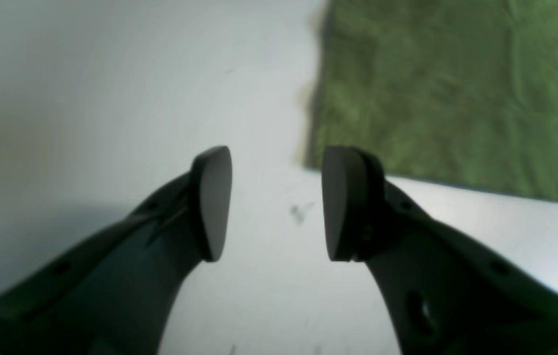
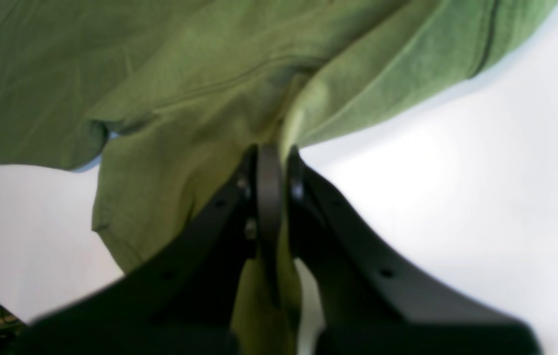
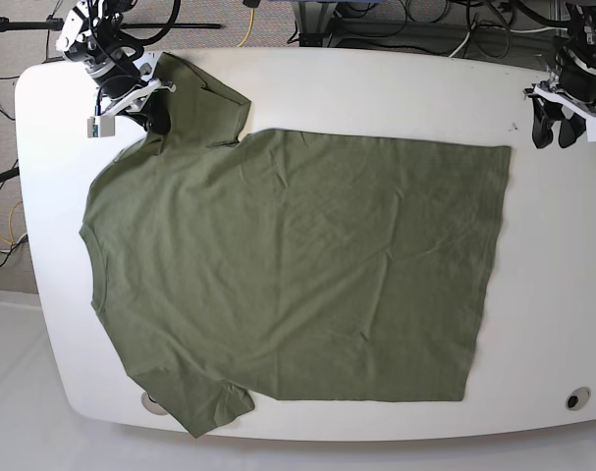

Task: Fold the T-shirt properly
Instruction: 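Lower the left gripper and grasp the shirt's shoulder corner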

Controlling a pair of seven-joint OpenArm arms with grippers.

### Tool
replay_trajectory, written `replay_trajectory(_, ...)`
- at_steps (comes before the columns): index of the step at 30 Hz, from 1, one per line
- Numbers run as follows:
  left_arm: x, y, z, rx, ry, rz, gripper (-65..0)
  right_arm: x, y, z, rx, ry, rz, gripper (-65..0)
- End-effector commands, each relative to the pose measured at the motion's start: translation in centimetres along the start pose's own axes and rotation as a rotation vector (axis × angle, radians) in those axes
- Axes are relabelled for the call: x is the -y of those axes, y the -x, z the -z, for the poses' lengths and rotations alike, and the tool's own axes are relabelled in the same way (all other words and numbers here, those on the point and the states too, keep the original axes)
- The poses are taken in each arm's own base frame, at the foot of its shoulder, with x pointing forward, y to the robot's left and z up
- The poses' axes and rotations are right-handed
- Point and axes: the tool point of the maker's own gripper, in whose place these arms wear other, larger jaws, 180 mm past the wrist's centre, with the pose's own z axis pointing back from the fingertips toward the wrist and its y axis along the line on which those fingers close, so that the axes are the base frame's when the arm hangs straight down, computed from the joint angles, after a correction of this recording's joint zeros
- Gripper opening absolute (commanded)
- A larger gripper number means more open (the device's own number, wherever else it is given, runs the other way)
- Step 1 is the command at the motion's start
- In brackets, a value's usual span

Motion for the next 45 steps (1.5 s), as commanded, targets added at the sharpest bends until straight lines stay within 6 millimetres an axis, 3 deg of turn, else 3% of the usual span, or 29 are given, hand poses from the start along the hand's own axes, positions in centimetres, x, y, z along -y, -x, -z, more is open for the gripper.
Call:
replay_trajectory(1, 0.0, -1.3, 0.1, 0.021, 0.010, 0.011, -34.5, 1.1, 2.2, -0.6, -0.109, 0.050, -0.021, -65.0)
replay_trajectory(3, 0.6, -1.4, 1.3, -0.060, 0.045, -0.011, -33.0, 0.9, 1.2, -0.4, -0.072, 0.041, -0.018, -65.0)
replay_trajectory(7, 1.0, -1.0, 1.9, -0.122, 0.063, -0.016, -33.4, 0.8, 1.2, -0.3, -0.070, 0.040, -0.018, -65.0)
replay_trajectory(19, -0.1, -1.0, 2.6, -0.138, 0.052, -0.002, -27.5, 1.1, 1.4, -0.5, -0.077, 0.052, -0.025, -65.0)
replay_trajectory(29, -1.0, -0.3, 4.2, -0.073, 0.052, -0.093, -32.1, 1.0, 1.2, -0.3, -0.069, 0.047, -0.018, -65.0)
replay_trajectory(31, -0.2, 1.5, 5.1, -0.121, 0.076, -0.128, -33.6, 0.9, 1.2, -0.3, -0.065, 0.042, -0.013, -65.0)
replay_trajectory(45, 1.0, 2.8, 6.3, -0.181, 0.099, -0.160, -32.8, 0.7, 1.0, -0.1, -0.055, 0.033, -0.010, -65.0)
